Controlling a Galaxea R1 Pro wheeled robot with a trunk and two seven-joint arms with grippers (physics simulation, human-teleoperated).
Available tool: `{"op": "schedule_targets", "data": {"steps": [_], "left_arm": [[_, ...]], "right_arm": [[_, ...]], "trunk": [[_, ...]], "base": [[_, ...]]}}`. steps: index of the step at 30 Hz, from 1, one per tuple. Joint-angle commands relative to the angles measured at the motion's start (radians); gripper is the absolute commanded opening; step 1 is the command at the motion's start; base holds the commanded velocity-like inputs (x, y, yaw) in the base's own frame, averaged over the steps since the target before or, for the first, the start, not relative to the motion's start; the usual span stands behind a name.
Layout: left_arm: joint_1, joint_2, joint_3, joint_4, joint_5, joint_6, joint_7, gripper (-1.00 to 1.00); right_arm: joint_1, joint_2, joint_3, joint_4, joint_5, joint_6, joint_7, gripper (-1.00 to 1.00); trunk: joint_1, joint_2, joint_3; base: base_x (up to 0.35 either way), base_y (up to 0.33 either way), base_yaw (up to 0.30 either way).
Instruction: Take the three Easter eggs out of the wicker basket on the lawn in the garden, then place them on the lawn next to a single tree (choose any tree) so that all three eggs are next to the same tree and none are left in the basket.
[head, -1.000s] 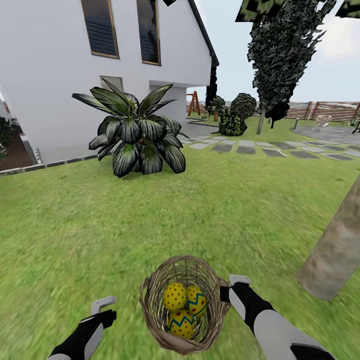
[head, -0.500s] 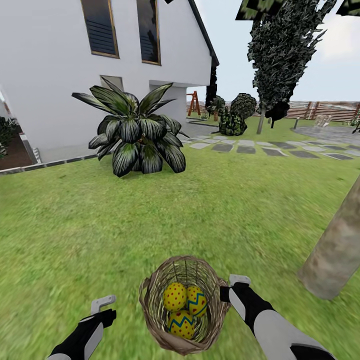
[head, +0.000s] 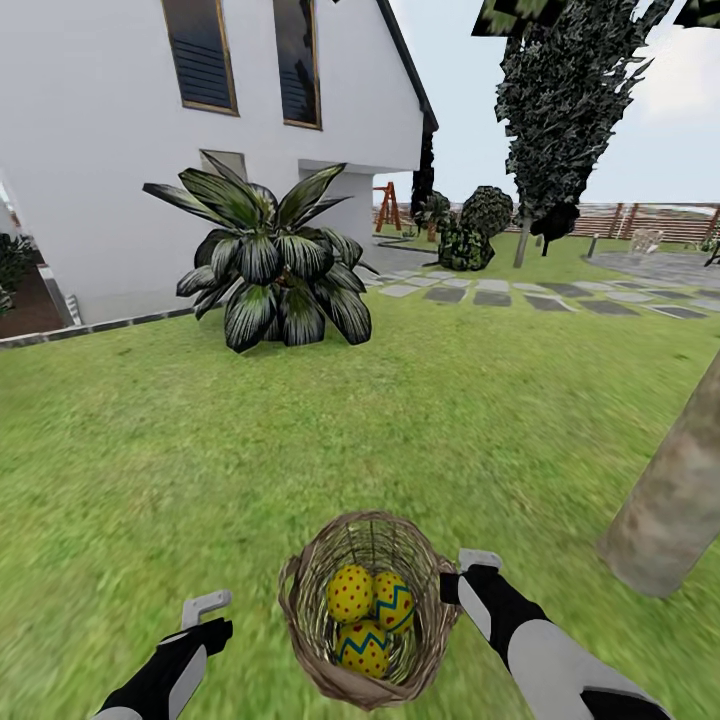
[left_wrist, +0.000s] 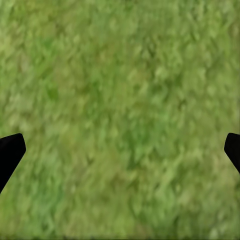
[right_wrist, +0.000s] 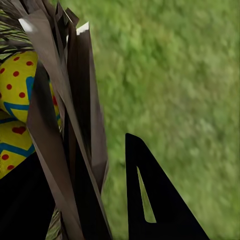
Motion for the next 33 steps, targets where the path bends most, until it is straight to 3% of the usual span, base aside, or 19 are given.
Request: {"op": "schedule_targets", "data": {"steps": [1,33], "left_arm": [[0.0,0.0,-0.001,-0.002,0.01,0.005,0.003,1.0],[0.0,0.0,-0.002,-0.002,0.01,0.005,0.003,1.0]], "right_arm": [[-0.001,0.001,-0.007,-0.002,-0.005,0.004,-0.003,-1.0],[-0.001,0.002,-0.007,-0.002,-0.005,0.004,-0.003,-1.0]], "trunk": [[0.004,-0.008,-0.004],[0.127,-0.232,-0.105]], "base": [[0.0,0.0,0.0],[0.0,0.0,0.0]]}}
